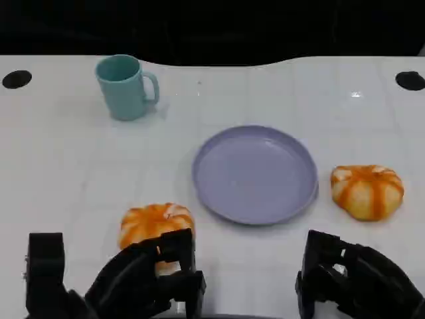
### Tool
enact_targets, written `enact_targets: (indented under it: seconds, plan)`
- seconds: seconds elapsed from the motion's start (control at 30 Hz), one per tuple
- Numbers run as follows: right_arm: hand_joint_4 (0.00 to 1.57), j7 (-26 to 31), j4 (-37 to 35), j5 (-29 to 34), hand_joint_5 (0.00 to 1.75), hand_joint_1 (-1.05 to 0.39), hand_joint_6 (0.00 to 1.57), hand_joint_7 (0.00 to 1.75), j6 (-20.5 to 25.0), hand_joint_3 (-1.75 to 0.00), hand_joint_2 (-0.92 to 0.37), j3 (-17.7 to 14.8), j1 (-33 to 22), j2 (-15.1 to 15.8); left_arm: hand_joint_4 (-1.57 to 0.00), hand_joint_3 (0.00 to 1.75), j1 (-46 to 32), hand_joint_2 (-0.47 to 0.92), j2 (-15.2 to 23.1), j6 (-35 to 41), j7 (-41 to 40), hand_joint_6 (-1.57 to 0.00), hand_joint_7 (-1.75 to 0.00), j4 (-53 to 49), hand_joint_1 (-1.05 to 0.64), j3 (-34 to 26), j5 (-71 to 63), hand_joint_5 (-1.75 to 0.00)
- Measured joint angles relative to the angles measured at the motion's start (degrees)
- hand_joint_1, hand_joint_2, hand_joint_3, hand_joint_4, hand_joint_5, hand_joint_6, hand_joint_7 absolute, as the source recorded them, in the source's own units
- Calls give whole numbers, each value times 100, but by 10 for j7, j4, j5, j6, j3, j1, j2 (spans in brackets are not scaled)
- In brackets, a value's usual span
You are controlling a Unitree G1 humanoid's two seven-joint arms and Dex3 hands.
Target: Grasp the bread from the table and place it into the plate.
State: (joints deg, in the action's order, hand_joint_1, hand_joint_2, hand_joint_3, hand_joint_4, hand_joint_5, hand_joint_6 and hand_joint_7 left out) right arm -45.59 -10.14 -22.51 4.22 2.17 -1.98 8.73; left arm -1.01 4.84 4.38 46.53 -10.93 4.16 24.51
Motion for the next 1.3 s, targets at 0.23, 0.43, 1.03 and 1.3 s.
enact_targets:
  seconds: [0.23,0.43,1.03,1.3]
  plan:
    - [63,1,1,0,175,-54,41,174,1,-43,-92,0,0,0,-83,24,0,92,-1,1,0,-63,-175,0,-66,-1,0,-175]
    - [63,1,1,-4,175,-55,42,173,5,-41,-92,0,0,0,-83,23,0,92,-2,19,-6,-63,-175,9,-65,-2,2,-175]
    - [63,0,2,-3,175,-54,41,173,9,-43,-92,0,0,0,-59,16,-11,92,-42,-15,-28,-52,-148,26,-62,-36,22,-174]
    - [62,-1,3,-5,175,-53,40,173,11,-42,-92,0,0,0,-40,25,-7,92,-28,-164,-77,-40,-67,52,-72,-44,-67,-125]
